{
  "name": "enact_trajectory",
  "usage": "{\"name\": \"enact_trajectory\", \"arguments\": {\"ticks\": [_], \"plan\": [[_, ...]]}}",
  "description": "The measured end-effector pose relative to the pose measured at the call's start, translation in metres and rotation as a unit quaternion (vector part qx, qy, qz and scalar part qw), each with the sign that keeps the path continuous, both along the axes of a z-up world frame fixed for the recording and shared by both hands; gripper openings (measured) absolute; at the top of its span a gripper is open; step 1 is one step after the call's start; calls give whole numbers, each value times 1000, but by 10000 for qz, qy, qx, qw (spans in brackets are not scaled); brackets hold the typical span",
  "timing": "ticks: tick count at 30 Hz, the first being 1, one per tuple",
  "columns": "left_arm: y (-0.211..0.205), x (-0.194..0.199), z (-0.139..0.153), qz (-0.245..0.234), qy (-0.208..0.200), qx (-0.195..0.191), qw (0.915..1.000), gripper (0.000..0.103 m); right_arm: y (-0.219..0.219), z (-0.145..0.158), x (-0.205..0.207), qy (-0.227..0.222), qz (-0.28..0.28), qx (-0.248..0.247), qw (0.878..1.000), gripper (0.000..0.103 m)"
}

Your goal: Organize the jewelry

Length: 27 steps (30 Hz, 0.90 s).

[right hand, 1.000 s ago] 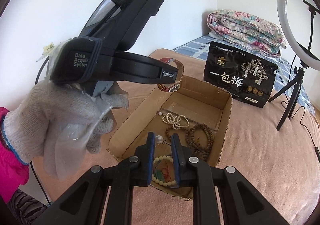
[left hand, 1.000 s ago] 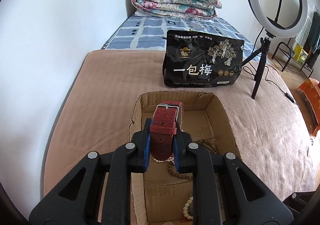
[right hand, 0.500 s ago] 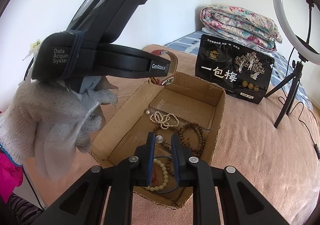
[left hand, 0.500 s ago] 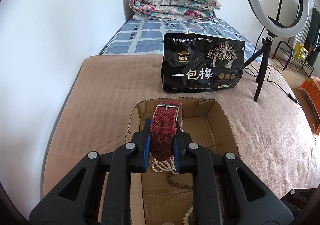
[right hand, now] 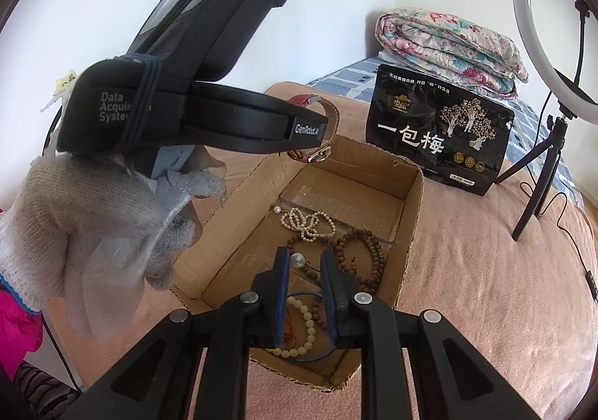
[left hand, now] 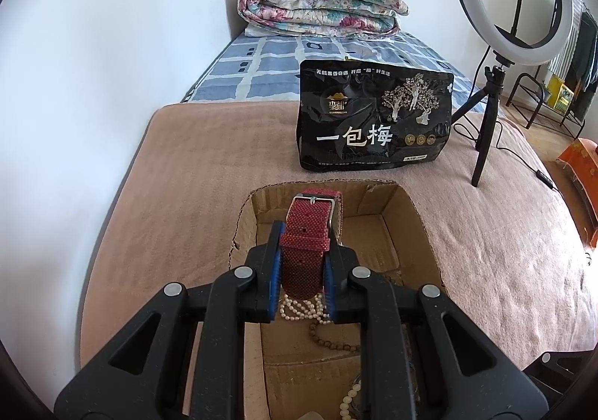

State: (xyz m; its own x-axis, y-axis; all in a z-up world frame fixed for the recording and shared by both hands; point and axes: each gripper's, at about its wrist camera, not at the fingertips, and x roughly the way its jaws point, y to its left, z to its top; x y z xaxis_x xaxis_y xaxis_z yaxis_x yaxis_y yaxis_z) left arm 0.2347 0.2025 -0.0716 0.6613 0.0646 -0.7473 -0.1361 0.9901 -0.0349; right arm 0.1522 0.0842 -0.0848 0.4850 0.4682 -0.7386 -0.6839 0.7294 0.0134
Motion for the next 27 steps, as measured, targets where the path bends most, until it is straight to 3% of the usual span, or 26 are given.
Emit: {"name": "enact_trajectory", "arguments": {"ticks": [1,6,8,10,11,15,18,27], "plan": [[0,-1,-1,-13,-4,7,10000,17,0,1,0,-44,-17,-7,10000,25],[-5,1,-3,-72,37,27,10000,17,0,2,-1,-92,-74,-2,9999,34],[-4,1,-4,-87,65,13,9999,19,-1,3,-1,-103,-111,9,9999,44],[-3,0,-3,-99,39,23,9999,43,-2,4,-2,-163,-157,6,9997,55],[-3,0,-3,-86,-10,49,10000,47,-2,4,-2,-179,-155,11,9997,55],[-4,-1,1,-122,-85,31,9999,48,-1,6,-3,-199,-155,0,9997,58],[-5,-1,1,-119,-70,59,9999,48,-1,8,-6,-291,-174,-19,9994,70],[-3,-6,5,-41,-66,28,10000,48,-5,15,-9,-377,-245,9,9990,77]]}}
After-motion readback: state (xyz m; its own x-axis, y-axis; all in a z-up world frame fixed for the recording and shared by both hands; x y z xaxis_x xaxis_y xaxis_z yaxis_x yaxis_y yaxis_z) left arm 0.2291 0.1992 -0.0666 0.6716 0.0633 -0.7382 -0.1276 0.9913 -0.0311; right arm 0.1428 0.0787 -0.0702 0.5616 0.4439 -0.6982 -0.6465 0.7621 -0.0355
